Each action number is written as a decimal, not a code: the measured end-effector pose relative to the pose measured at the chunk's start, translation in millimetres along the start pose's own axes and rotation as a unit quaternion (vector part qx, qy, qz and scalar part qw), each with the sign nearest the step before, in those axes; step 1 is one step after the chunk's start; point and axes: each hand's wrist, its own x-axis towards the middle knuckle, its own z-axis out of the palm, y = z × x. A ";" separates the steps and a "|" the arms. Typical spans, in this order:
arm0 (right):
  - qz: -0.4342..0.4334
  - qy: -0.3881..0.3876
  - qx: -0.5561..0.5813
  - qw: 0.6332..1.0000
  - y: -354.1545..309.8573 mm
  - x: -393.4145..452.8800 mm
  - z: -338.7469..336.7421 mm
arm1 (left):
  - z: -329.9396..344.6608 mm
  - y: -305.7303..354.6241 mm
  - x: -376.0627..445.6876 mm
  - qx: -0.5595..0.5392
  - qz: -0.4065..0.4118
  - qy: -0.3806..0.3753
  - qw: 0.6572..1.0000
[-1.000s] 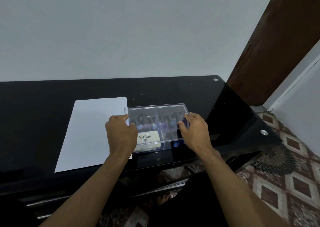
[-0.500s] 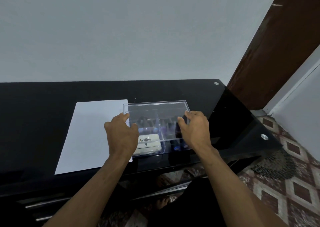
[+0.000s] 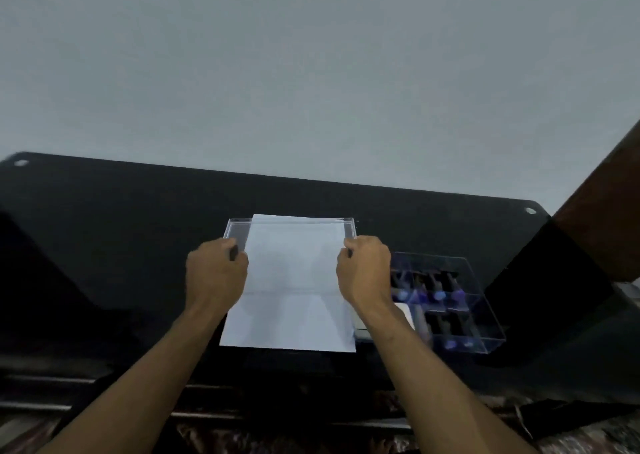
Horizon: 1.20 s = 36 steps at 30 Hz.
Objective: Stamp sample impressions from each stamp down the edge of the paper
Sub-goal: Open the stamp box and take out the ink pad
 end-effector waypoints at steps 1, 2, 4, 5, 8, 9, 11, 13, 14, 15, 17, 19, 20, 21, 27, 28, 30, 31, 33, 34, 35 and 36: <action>-0.009 -0.013 0.005 1.000 -11.1 0.0 12.1 | -9.6 -10.9 6.0 0.008 0.000 0.011 1.000; -0.017 -0.025 0.003 1.000 -22.4 -0.1 24.2 | -19.1 -22.3 12.0 0.015 -0.003 0.021 1.000; -0.032 -0.045 0.004 0.998 -43.2 -2.5 47.1 | -36.3 -43.9 23.7 0.031 -0.003 0.035 0.999; -0.037 -0.053 0.019 0.998 -52.6 -4.3 58.9 | -44.2 -54.5 29.7 0.031 -0.003 0.039 0.999; -0.036 -0.073 0.049 0.995 -77.0 -5.9 95.4 | -64.4 -88.1 50.2 0.037 0.009 0.040 0.998; -0.032 -0.082 0.051 0.995 -84.6 -5.8 106.3 | -69.1 -100.2 58.0 0.043 0.014 0.035 0.998; -0.027 -0.096 0.050 0.994 -100.8 -3.8 125.3 | -76.5 -121.1 73.4 0.047 0.014 0.029 0.998; -0.031 -0.098 0.039 0.994 -115.1 0.3 143.4 | -80.2 -137.5 88.6 0.046 0.012 0.031 0.998; -0.038 -0.096 0.030 0.994 -121.5 2.4 151.4 | -81.3 -143.9 95.6 0.045 0.015 0.036 0.998; -0.048 -0.100 0.022 0.994 -127.1 5.1 158.2 | -81.2 -150.8 103.3 0.047 0.019 0.040 0.998; -0.063 -0.106 0.012 0.992 -135.2 12.3 171.4 | -80.6 -162.6 118.7 0.056 0.024 0.040 0.997; -0.074 -0.107 0.004 0.992 -140.3 19.1 181.0 | -78.2 -173.3 133.2 0.071 0.020 0.030 0.997; -0.077 -0.109 -0.002 0.991 -141.7 22.0 186.1 | -76.3 -179.0 140.0 0.076 0.017 0.024 0.997; -0.077 -0.110 -0.003 0.991 -143.4 24.2 190.7 | -73.9 -183.4 145.6 0.075 0.016 0.020 0.997; -0.076 -0.118 -0.010 0.990 -146.8 34.1 210.3 | -63.6 -204.0 166.2 0.080 -0.035 -0.014 0.996; -0.076 -0.122 -0.017 0.989 -146.1 34.6 211.9 | -61.7 -210.7 168.6 0.086 -0.042 -0.025 0.995; -0.074 -0.129 -0.032 0.988 -145.7 34.0 212.9 | -55.8 -224.2 172.7 0.092 -0.032 -0.035 0.995; -0.074 -0.131 -0.037 0.988 -146.6 32.7 212.8 | -56.4 -220.5 170.7 0.093 -0.032 -0.036 0.995; -0.079 -0.131 -0.050 0.987 -148.8 28.9 211.1 | -60.5 -203.9 162.6 0.098 -0.044 -0.036 0.994; -0.088 -0.132 -0.063 0.985 -149.5 26.6 209.3 | -62.5 -195.5 158.1 0.106 -0.045 -0.031 0.993; -0.099 -0.136 -0.079 0.983 -149.3 24.5 207.8 | -63.5 -189.9 153.8 0.118 -0.049 -0.031 0.991; -0.111 -0.141 -0.094 0.979 -149.0 23.0 206.9 | -63.3 -187.3 149.6 0.136 -0.044 -0.040 0.989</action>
